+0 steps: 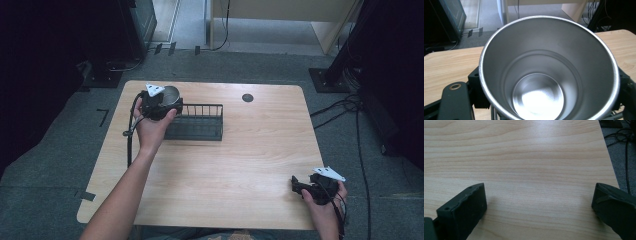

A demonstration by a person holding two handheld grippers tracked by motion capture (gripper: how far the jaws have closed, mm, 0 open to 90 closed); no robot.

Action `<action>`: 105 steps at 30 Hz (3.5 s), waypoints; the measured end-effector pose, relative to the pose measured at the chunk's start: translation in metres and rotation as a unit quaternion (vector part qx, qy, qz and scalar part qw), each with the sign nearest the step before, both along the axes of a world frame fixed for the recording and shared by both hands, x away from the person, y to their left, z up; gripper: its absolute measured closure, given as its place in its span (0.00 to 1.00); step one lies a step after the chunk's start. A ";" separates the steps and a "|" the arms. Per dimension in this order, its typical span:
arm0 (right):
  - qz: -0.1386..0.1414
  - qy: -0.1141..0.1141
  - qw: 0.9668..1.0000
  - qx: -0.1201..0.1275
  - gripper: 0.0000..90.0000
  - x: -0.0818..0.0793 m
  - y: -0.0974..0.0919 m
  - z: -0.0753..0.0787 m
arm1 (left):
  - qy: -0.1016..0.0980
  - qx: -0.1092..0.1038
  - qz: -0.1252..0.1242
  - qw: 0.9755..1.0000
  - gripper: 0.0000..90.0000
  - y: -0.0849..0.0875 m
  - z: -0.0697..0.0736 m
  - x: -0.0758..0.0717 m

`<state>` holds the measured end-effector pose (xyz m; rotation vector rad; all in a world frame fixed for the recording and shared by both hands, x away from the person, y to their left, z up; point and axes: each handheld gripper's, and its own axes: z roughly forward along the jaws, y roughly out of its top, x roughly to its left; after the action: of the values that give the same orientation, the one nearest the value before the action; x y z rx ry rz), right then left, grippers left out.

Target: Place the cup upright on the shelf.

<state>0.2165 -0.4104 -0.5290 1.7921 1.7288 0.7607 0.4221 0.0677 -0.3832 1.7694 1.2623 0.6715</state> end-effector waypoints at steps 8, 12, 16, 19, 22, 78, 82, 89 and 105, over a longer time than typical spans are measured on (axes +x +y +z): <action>0.000 0.000 1.000 0.000 0.00 0.000 0.000 0.000 | 0.024 0.013 0.000 1.000 0.21 -0.009 -0.024 0.003; 0.000 0.000 1.000 0.000 0.00 0.000 0.000 0.000 | 0.034 0.024 0.004 0.999 0.21 -0.010 -0.036 0.005; 0.000 0.000 1.000 0.000 0.00 0.000 0.000 0.000 | 0.044 0.035 0.004 0.998 0.21 -0.012 -0.045 0.008; 0.000 0.000 1.000 0.000 0.00 0.000 0.000 0.000 | 0.052 0.039 0.006 0.998 0.21 -0.013 -0.051 0.008; 0.000 0.000 1.000 0.000 0.00 0.000 0.000 0.000 | 0.056 0.045 0.007 0.997 0.21 -0.014 -0.053 0.008; 0.000 0.000 1.000 0.000 0.00 0.000 0.000 0.000 | -0.003 -0.008 0.030 1.000 0.00 0.066 -0.023 -0.096; 0.000 0.000 1.000 0.000 0.00 0.000 0.000 0.000 | 0.000 0.001 0.036 0.999 0.00 0.074 -0.035 -0.104; 0.000 0.000 1.000 0.000 0.00 0.000 0.000 0.000 | 0.023 0.007 0.051 0.998 0.00 0.087 -0.057 -0.110; 0.000 0.000 1.000 -0.001 0.00 0.000 0.000 0.000 | 0.078 0.031 0.081 0.993 0.00 0.116 -0.112 -0.126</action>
<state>0.2165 -0.4105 -0.5290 1.7908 1.7301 0.7582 0.2958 0.1837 -0.4955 1.8117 1.5185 0.6807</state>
